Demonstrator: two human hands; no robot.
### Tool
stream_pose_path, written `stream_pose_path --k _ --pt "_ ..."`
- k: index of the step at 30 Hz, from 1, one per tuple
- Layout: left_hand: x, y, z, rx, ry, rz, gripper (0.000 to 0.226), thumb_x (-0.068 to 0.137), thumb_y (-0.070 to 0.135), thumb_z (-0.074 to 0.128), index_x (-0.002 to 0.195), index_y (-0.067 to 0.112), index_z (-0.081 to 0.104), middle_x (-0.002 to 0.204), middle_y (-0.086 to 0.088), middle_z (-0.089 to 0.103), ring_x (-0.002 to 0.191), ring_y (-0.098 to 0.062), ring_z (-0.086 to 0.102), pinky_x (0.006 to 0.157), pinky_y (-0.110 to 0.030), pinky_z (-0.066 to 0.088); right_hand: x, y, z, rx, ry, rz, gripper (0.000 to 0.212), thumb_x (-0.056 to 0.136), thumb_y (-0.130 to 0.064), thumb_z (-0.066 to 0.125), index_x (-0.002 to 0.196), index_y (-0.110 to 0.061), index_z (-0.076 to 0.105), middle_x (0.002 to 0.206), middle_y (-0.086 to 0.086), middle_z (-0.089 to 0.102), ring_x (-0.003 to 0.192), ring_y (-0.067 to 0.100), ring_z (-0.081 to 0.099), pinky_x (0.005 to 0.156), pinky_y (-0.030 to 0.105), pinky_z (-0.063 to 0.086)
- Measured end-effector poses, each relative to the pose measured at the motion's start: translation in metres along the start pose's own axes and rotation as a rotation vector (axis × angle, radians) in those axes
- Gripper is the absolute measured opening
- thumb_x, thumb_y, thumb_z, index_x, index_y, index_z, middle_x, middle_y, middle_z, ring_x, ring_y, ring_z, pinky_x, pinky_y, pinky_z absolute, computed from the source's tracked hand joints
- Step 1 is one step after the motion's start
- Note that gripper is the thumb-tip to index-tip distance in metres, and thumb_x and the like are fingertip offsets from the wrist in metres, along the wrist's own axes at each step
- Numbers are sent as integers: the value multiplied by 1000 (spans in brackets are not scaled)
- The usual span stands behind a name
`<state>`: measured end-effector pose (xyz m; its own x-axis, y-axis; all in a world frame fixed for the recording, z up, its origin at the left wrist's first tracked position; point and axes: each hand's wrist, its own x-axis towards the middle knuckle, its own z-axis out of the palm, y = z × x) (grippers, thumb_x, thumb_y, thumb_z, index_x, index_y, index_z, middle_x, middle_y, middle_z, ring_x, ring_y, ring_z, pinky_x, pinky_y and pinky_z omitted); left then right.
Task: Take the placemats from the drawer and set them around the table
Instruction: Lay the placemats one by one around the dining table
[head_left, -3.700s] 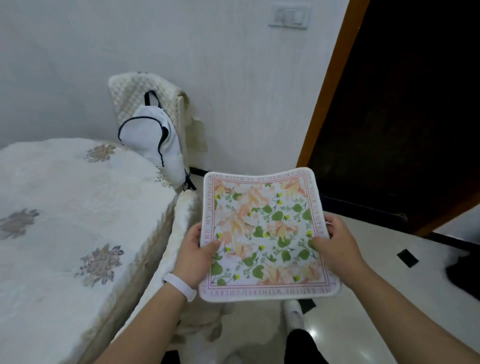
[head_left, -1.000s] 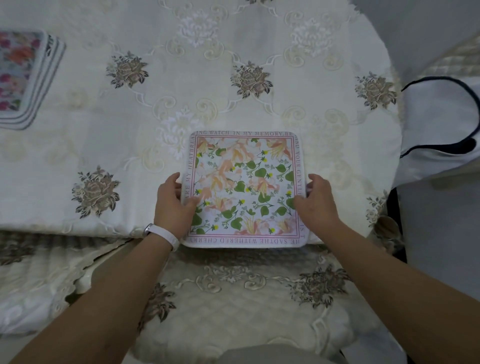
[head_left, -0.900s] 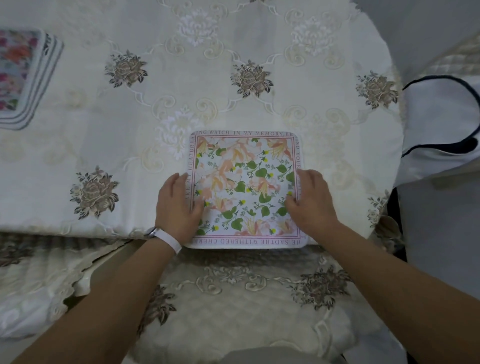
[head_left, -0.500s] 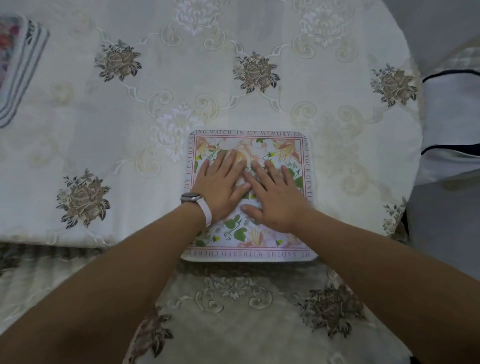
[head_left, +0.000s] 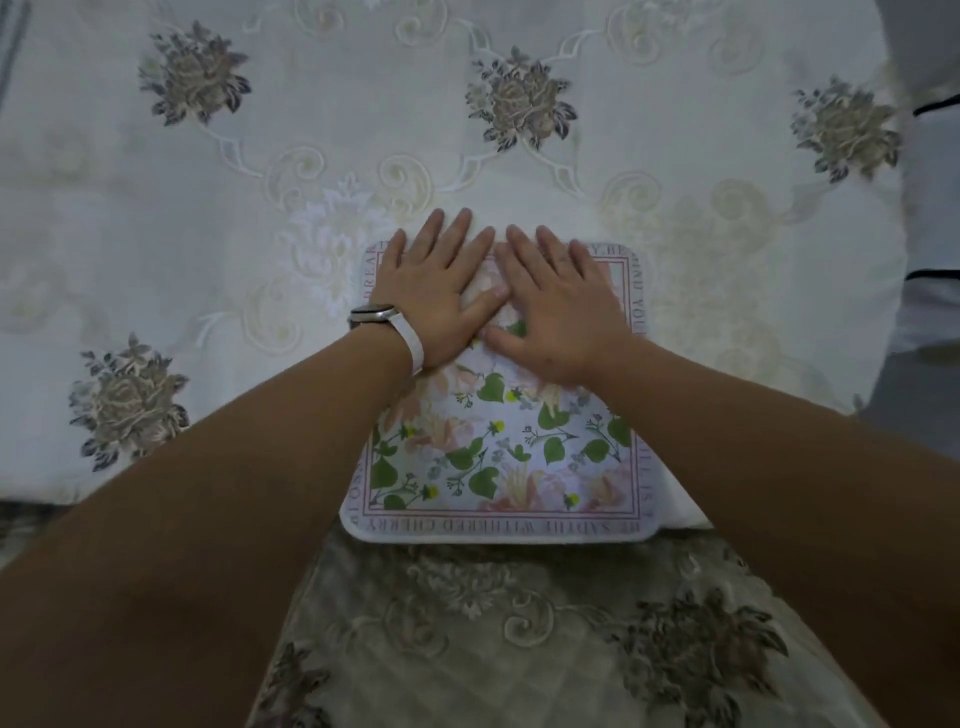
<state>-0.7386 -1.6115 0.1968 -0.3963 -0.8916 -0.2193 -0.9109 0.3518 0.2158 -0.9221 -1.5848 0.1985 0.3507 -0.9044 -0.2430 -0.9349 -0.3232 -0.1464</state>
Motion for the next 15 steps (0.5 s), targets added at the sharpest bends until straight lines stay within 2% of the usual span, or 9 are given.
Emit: stream_pose_path --k 6,11,15 --pt "-7 0 3 19 21 -91 75 88 75 12 153 39 0 163 7 -7 149 -18 -10 119 -49 -3 -18 23 1 34 46 184 89 92 -72 21 158 -15 2 166 7 -2 152 27 -5 122 46 -1" --pt "-36 0 10 7 46 -209 81 86 77 12 153 35 -2 162 4 -10 148 -20 -12 120 -48 -2 -41 27 6 73 26 285 95 91 -72 23 157 -8 -3 165 13 -8 151 30 -8 122 45 -2" --pt "-68 2 15 -16 52 -234 78 90 72 13 154 30 0 163 -1 -9 149 -19 -10 120 -45 -1 -71 20 14 91 23 309 92 92 -69 18 156 -6 -4 164 16 -8 151 29 -8 122 43 -2"
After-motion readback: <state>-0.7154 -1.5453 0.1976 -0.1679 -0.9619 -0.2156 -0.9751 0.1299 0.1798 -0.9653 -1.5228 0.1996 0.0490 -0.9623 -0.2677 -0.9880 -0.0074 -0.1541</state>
